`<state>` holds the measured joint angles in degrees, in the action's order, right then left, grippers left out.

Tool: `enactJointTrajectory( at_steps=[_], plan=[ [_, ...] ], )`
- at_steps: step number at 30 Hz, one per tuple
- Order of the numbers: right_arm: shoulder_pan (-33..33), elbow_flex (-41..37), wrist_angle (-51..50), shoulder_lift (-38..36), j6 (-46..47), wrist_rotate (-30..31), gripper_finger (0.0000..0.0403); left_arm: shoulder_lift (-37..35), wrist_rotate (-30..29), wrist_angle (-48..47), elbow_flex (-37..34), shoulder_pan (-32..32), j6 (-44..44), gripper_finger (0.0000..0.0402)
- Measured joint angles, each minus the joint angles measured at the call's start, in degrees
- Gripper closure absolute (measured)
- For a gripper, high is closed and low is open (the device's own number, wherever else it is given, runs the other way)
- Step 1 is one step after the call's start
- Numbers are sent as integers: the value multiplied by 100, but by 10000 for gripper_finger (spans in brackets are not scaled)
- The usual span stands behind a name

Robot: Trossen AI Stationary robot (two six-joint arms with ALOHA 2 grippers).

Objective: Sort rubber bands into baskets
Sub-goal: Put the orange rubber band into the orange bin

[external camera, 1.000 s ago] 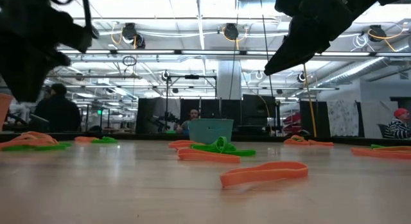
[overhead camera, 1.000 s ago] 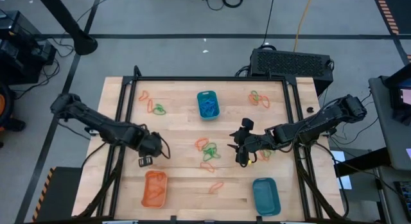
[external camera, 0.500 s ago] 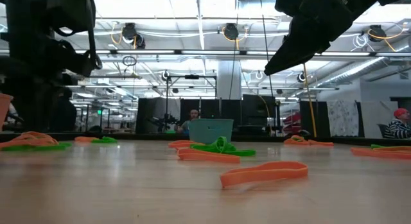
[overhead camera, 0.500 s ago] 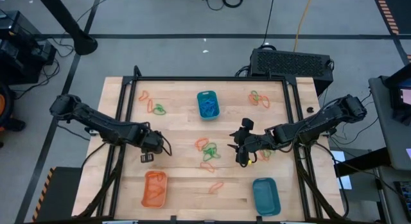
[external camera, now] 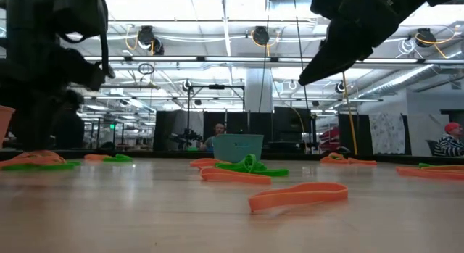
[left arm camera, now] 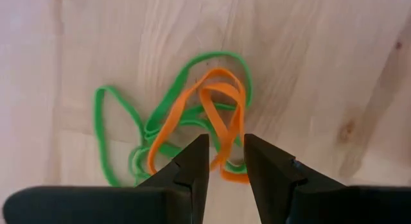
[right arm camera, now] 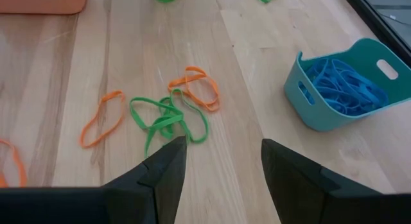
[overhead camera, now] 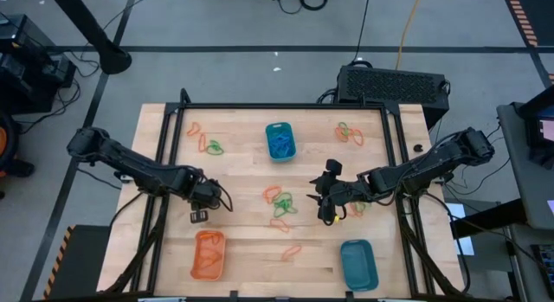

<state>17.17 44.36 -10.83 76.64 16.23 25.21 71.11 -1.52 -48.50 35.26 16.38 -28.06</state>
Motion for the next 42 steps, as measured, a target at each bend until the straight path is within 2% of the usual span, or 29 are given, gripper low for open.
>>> enactJointTrajectory(
  at_steps=[3,6,19,31,42],
  plan=[
    [0,0,-33,0,0,0,209,0,144,320,-267,0,-9,295],
    [0,0,-48,0,0,-2,209,2,123,148,-372,0,-14,295],
    [0,0,-59,0,-50,0,209,0,119,121,-250,0,142,296],
    [0,0,-52,0,-49,0,209,2,52,15,-204,-2,139,358],
    [0,0,-55,0,-24,-2,209,2,-55,169,-309,-2,-8,362]
  ],
)
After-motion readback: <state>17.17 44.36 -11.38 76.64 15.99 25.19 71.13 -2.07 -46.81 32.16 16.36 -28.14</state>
